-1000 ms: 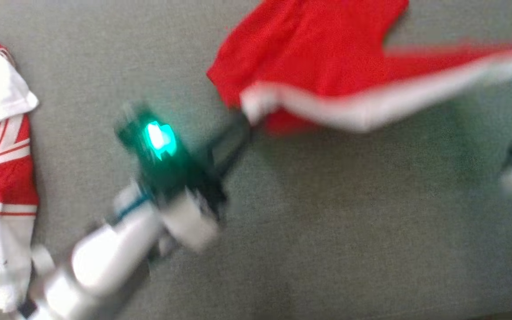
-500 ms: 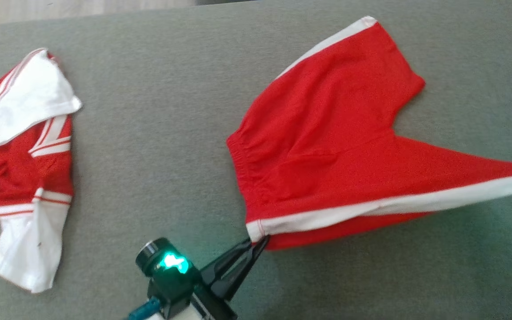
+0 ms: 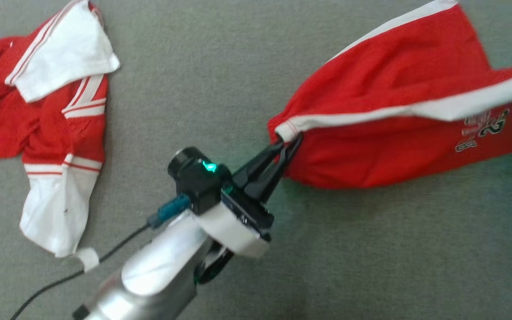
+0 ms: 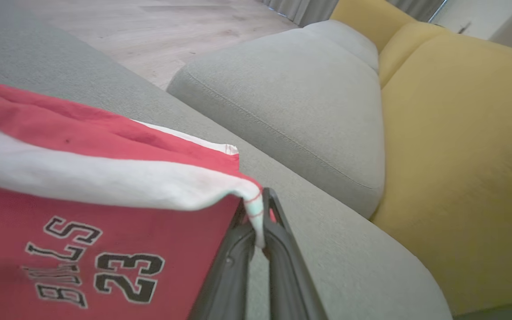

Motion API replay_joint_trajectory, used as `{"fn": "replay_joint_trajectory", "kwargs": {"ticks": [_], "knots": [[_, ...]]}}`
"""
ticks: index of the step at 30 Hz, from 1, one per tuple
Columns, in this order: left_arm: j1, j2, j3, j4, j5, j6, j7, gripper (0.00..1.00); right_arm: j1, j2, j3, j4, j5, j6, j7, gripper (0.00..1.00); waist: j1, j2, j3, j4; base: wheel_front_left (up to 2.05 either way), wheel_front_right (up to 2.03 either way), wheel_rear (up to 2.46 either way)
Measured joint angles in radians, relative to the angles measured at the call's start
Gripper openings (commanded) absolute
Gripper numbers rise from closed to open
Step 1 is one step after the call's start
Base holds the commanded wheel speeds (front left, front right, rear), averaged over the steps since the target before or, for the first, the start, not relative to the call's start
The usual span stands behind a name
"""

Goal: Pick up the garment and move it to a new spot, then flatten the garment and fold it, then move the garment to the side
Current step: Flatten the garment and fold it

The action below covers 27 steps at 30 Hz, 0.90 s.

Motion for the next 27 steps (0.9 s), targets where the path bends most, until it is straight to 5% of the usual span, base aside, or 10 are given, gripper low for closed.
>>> {"fn": "replay_joint_trajectory", "kwargs": {"ticks": [9, 19, 20, 21, 22, 23, 27], "knots": [[-0.106, -0.052, 0.003, 0.082, -0.063, 0.0, 0.0, 0.0, -0.285, -0.055, 0.231, 0.169, 0.05, 0.0, -0.006, 0.0, -0.0001, 0.0, 0.079, 0.051, 0.0, 0.0, 0.0], [-0.142, -0.067, 0.041, 0.133, -0.063, 0.0, 0.0, 0.0, -0.486, -0.06, 0.377, 0.326, 0.077, 0.0, -0.06, 0.0, -0.0001, 0.0, 0.133, 0.061, 0.0, 0.0, 0.0], [-0.143, -0.07, 0.045, 0.134, -0.062, 0.0, 0.0, 0.17, -0.503, -0.06, 0.387, 0.338, 0.083, 0.0, -0.069, 0.0, -0.0002, 0.0, 0.137, 0.062, 0.0, 0.0, 0.0], [-0.142, -0.076, 0.054, 0.135, -0.062, 0.0, 0.0, 0.42, -0.52, -0.059, 0.397, 0.35, 0.088, 0.0, -0.081, 0.09, -0.0002, 0.0, 0.14, 0.063, 0.0, 0.0, 0.0], [-0.143, -0.081, 0.063, 0.136, -0.061, 0.0, 0.0, 0.92, -0.537, -0.054, 0.402, 0.364, 0.092, 0.0, -0.092, 0.5, -0.0002, 0.0, 0.142, 0.064, 0.0, 0.0, 0.0], [-0.143, -0.085, 0.072, 0.137, -0.053, 0.0, 0.0, 1.0, -0.552, -0.049, 0.408, 0.376, 0.092, 0.0, -0.106, 1.0, -0.0002, 0.0, 0.144, 0.065, 0.0, 0.0, 0.0], [-0.139, -0.092, 0.093, 0.149, -0.039, 0.0, 0.0, 1.0, -0.598, -0.021, 0.422, 0.427, 0.081, 0.0, -0.168, 1.0, -0.0002, 0.0, 0.143, 0.069, 0.0, 0.0, 0.0]]}}
